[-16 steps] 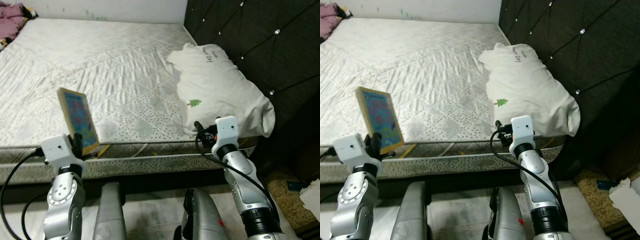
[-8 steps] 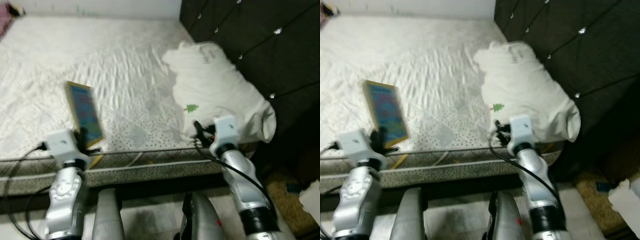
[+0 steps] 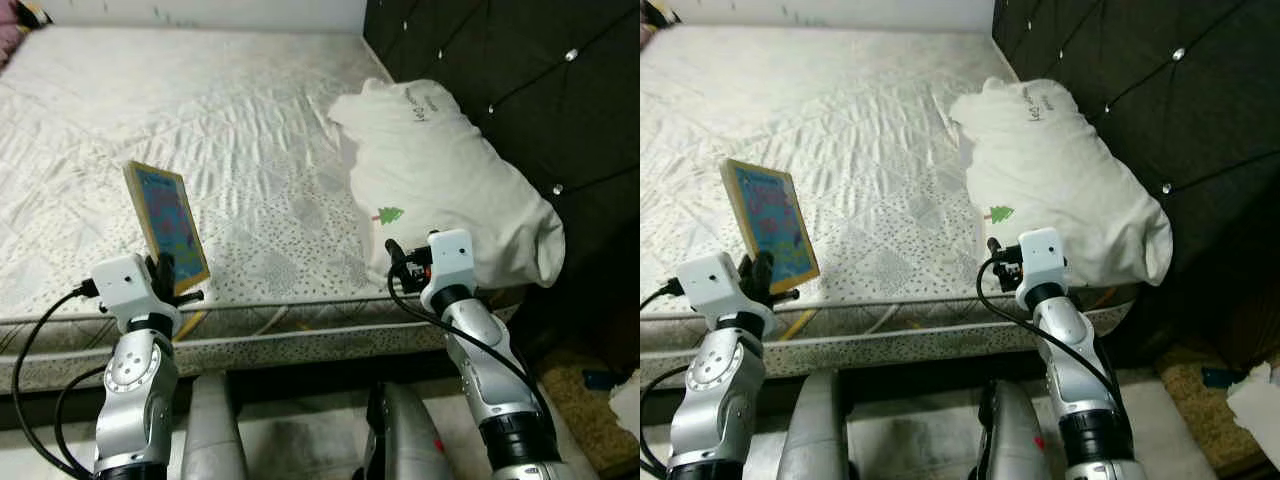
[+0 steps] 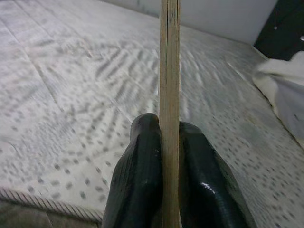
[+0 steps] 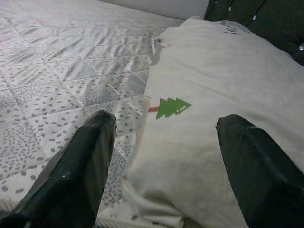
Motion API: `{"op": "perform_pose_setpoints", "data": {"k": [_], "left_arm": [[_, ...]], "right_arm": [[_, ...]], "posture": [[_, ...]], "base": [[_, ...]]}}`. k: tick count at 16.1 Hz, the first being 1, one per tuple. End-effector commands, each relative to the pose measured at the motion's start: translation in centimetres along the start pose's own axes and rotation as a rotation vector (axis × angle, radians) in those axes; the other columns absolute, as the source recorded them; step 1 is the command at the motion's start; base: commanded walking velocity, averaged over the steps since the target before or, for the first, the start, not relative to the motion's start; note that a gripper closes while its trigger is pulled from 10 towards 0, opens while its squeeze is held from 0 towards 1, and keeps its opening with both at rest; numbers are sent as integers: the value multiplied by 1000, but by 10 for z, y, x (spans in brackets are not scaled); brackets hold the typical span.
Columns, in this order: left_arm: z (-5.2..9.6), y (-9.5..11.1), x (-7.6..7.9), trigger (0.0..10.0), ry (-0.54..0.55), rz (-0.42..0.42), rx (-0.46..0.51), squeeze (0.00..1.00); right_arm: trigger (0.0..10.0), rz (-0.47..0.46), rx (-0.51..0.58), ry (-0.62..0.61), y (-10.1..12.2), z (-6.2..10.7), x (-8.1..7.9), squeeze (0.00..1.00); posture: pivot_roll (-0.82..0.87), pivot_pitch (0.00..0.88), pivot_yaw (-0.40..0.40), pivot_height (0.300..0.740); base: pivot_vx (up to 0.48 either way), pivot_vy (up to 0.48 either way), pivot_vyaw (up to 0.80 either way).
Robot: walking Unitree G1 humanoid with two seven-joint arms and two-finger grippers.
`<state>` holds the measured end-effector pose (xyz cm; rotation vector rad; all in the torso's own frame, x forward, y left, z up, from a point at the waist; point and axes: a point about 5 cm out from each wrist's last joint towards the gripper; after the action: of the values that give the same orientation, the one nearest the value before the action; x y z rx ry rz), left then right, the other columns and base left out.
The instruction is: Clean up the room
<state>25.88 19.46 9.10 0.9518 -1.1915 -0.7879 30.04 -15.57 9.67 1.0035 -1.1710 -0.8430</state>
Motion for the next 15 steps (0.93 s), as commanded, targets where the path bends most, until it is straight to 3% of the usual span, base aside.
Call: {"op": "perform_pose_setpoints", "data": {"k": [1, 4, 8, 10, 11, 13, 15], "left_arm": [[-7, 0, 14, 10000, -50, 42, -19, 0], [-20, -3, 30, 10000, -93, 115, -55, 0], [-39, -13, 56, 10000, -170, 220, -146, 0], [-49, -13, 65, 10000, -217, 218, -171, 0], [-57, -12, 67, 10000, -202, 264, -178, 0], [-60, -14, 72, 10000, -216, 303, -195, 0], [-66, -21, 79, 10000, -255, 311, -251, 0]], "right_arm": [[10000, -3, -3, -10, -1, 1, 4, 0], [10000, -1, 0, -19, -1, 4, 7, 0], [10000, 19, 1, -34, 0, 11, 14, 0], [10000, 34, -8, -34, -3, 19, 20, 0], [10000, 48, -20, -45, -5, 24, 25, 0], [10000, 56, -28, -52, -6, 30, 29, 0], [10000, 76, -52, -58, -8, 46, 34, 0]], "posture": [[41, 0, -43, 546], [22, 0, -45, 546], [-20, 4, -57, 506], [-45, 14, -56, 506], [-60, 19, -56, 506], [-85, 27, -59, 506], [-125, 45, -61, 506]], "base": [[0, 0, 0], [0, 0, 0], [0, 0, 0], [0, 0, 0], [0, 0, 0], [0, 0, 0], [0, 0, 0]]}}
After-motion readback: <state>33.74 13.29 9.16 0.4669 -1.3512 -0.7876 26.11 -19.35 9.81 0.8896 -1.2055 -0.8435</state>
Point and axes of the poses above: a point about 5 cm out from each wrist's last joint towards the gripper, its own z axis pointing back from the gripper into the wrist, its own y axis along the axis of the wrist's last joint, x = y × z, and after that the axes turned 12 degrees about z, right-handed
